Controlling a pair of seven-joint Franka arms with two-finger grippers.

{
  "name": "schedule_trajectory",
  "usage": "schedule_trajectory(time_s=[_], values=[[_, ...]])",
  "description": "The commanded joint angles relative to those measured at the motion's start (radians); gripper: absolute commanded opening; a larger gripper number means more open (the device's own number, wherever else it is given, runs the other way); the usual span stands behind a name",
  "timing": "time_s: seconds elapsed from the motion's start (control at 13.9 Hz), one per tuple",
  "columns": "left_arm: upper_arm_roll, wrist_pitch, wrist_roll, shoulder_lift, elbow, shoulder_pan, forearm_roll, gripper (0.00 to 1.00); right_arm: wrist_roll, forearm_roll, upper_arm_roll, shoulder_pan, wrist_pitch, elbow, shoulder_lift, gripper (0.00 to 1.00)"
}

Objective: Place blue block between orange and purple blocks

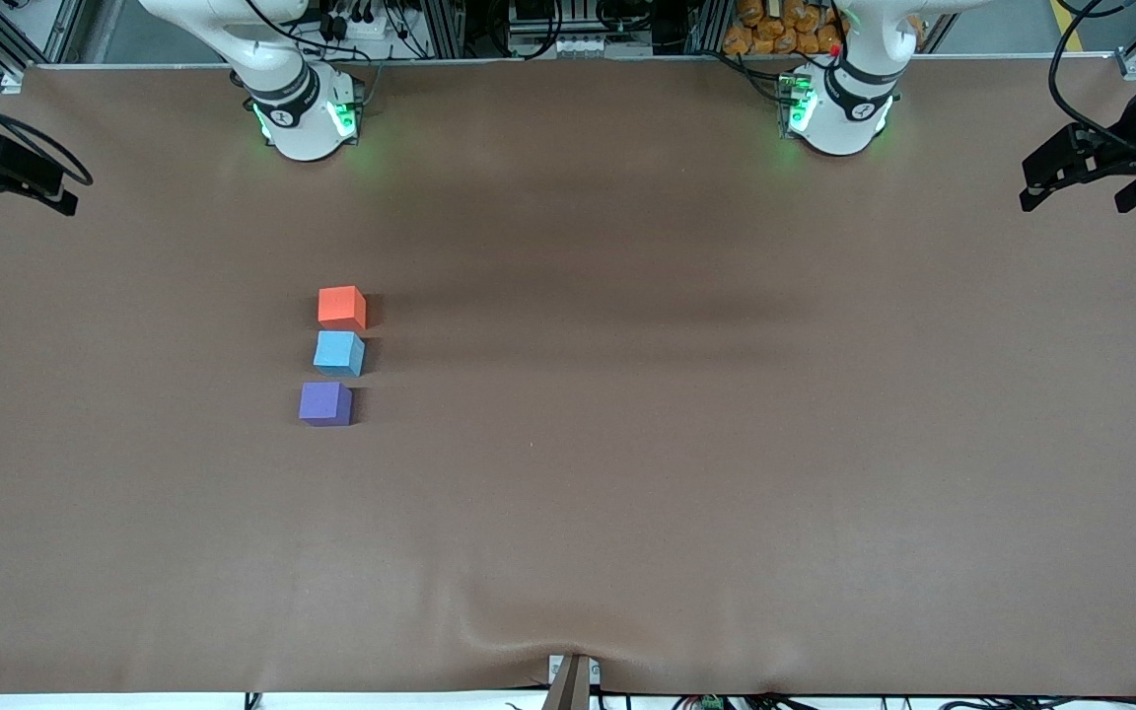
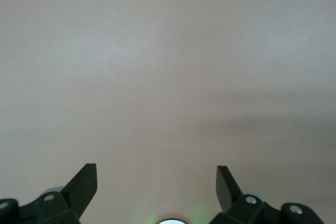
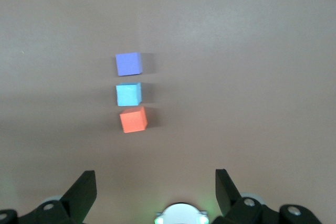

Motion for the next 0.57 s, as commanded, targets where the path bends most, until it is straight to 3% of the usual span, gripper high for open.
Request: schedule_trajectory(time_s=[0.0, 0.5], values=[[-0.009, -0.041, -0.013, -0.007, 0.014, 0.01, -0.012, 1.0, 0.046, 0.033, 0.004, -0.021, 0.009, 0.021, 0.014, 1.0], [-0.011, -0.067, -0.007, 0.012, 0.051, 0.005, -0.011, 1.0, 0.041, -0.018, 0.005, -0.015, 0.037, 0.007, 0.016, 1.0]])
